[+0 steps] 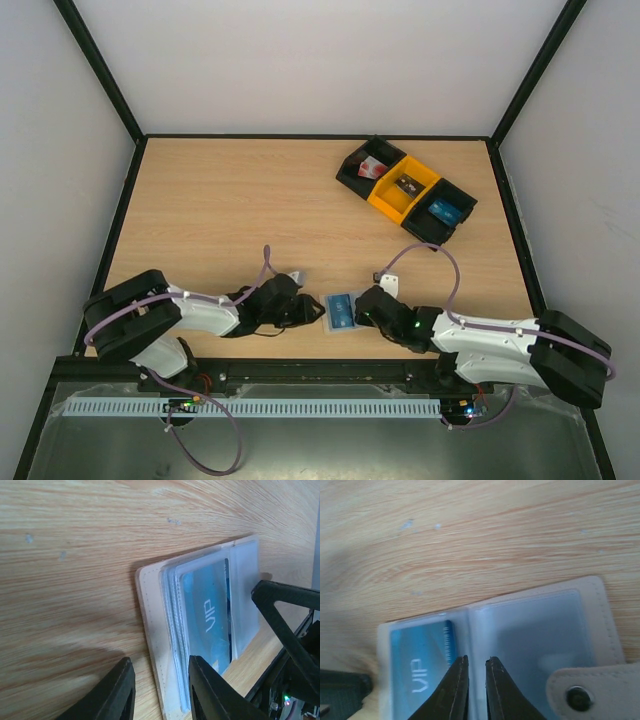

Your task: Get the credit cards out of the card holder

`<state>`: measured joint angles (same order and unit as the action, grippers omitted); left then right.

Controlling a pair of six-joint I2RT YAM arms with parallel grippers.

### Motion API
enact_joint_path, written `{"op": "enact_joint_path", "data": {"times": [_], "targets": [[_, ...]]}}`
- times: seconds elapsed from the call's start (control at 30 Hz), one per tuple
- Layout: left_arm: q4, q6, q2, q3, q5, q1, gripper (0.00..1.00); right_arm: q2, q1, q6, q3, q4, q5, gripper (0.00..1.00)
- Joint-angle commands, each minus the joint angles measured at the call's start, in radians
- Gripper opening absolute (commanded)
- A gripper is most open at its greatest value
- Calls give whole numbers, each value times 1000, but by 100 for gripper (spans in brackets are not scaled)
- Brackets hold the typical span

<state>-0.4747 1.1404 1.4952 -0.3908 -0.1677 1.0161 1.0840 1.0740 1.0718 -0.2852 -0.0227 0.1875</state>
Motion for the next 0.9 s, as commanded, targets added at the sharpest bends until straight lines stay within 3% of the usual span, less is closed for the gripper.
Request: {"op": "enact_joint_path", "data": {"times": [0.0, 0.33, 0.67, 0.87], "targets": [[-28, -10, 33, -21, -2, 4, 33, -59, 6, -40, 16, 68, -58, 13], [-57, 5, 35, -18, 4, 8, 26, 44, 6, -55, 16, 114, -79, 16], [-208, -19, 57, -31, -20, 41, 22, 75, 6, -46, 22, 44, -25, 10], [-227, 2, 161, -30, 0, 39, 20, 98, 7, -45, 18, 35, -15, 9]]}}
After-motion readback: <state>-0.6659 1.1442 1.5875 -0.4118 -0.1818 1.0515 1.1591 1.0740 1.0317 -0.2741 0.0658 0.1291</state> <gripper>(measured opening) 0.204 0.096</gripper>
